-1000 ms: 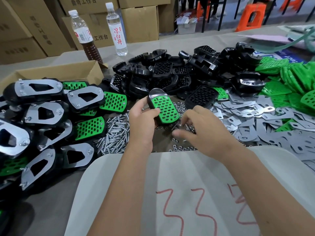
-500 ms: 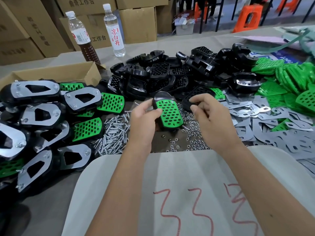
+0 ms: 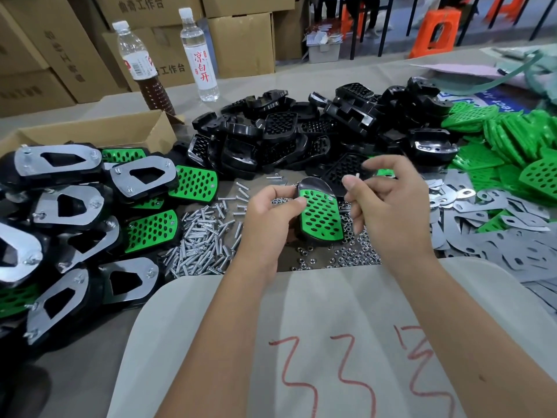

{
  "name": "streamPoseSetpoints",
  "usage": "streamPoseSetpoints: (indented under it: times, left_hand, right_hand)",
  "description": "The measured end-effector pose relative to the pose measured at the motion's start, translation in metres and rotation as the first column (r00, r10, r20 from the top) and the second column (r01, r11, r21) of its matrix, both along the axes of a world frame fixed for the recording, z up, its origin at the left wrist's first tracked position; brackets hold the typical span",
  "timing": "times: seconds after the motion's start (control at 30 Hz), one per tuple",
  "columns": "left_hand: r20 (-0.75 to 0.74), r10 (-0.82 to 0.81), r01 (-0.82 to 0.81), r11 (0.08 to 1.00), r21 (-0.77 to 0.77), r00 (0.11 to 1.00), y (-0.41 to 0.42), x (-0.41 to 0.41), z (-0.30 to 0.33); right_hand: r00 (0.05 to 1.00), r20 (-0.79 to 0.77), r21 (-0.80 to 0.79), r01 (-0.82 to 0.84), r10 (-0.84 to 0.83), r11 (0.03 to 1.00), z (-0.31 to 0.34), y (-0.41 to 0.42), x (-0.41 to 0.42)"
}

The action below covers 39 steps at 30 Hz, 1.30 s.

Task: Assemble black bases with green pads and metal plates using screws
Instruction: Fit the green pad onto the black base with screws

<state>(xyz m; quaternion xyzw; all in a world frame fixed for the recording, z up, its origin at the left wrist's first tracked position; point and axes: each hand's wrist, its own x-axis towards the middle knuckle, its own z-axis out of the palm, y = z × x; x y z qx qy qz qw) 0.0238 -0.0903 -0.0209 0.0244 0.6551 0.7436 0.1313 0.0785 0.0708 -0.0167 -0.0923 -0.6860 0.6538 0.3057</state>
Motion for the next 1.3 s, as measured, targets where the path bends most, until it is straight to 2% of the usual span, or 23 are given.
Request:
streamPoseSetpoints:
  times: [0.1,0.27,0.43,0.57,0.73,0.9,1.0,1.07,1.13,1.2,1.3]
  left_hand:
    - [-0.021,-0.001,0.0,1.0,-0.02,1.0,-0.001,0.001,0.0016]
    - [-0.085,-0.041,0.035,0.997,-0.063,0.996,-0.0004,0.0047,0.0037]
    - [-0.188,-0.083,0.072,0.995,-0.063,0.979,-0.0002,0.0086,0.0064]
    - [-0.217,-0.087,0.08,0.996,-0.042,0.972,-0.0007,0.0078,0.0046]
    - [-0.282,-0.11,0.085,0.991,-0.101,0.953,-0.0016,0.0073,0.0004]
    - [-0.253,-0.074,0.064,0.997,-0.048,0.965,-0.0026,0.0065,-0.0002]
    - [-0.264,-0.079,0.057,0.994,-0.089,0.961,-0.0024,0.0064,-0.0015]
    - [-0.21,-0.026,0.018,0.999,-0.039,0.977,-0.0036,0.0058,-0.0007]
    - [-0.191,-0.015,0.013,1.0,-0.014,0.981,-0.0044,0.0057,-0.0004]
    - [-0.247,-0.063,0.049,0.997,-0.064,0.967,-0.0042,0.0067,-0.0015]
    - [-0.308,-0.107,0.08,0.992,-0.099,0.945,-0.0039,0.0087,-0.0015]
  right_hand:
    - [0.997,-0.022,-0.037,-0.072,0.071,0.997,0.0021,-0.0063,0.0012]
    - [0.952,-0.026,-0.171,-0.304,0.304,0.937,0.0057,-0.0077,0.0028]
    - [0.955,0.027,-0.173,-0.287,0.296,0.942,0.0037,-0.007,0.0015]
    - [0.936,0.027,-0.183,-0.34,0.351,0.922,0.0033,-0.0056,0.0025]
    - [0.937,0.033,-0.085,-0.343,0.347,0.936,0.0024,-0.0044,0.0019]
    - [0.932,0.003,-0.181,-0.356,0.362,0.917,0.0013,-0.0059,0.0017]
    - [0.923,0.039,-0.062,-0.38,0.383,0.923,0.0018,-0.005,0.0018]
    - [0.909,0.043,-0.024,-0.413,0.414,0.91,0.003,-0.0078,0.0023]
    - [0.91,0.031,-0.079,-0.41,0.414,0.909,0.0038,-0.0094,0.0027]
    - [0.919,0.027,-0.156,-0.385,0.394,0.91,0.0045,-0.0085,0.0026]
    - [0.924,0.061,-0.139,-0.367,0.377,0.92,0.0051,-0.0063,0.0026]
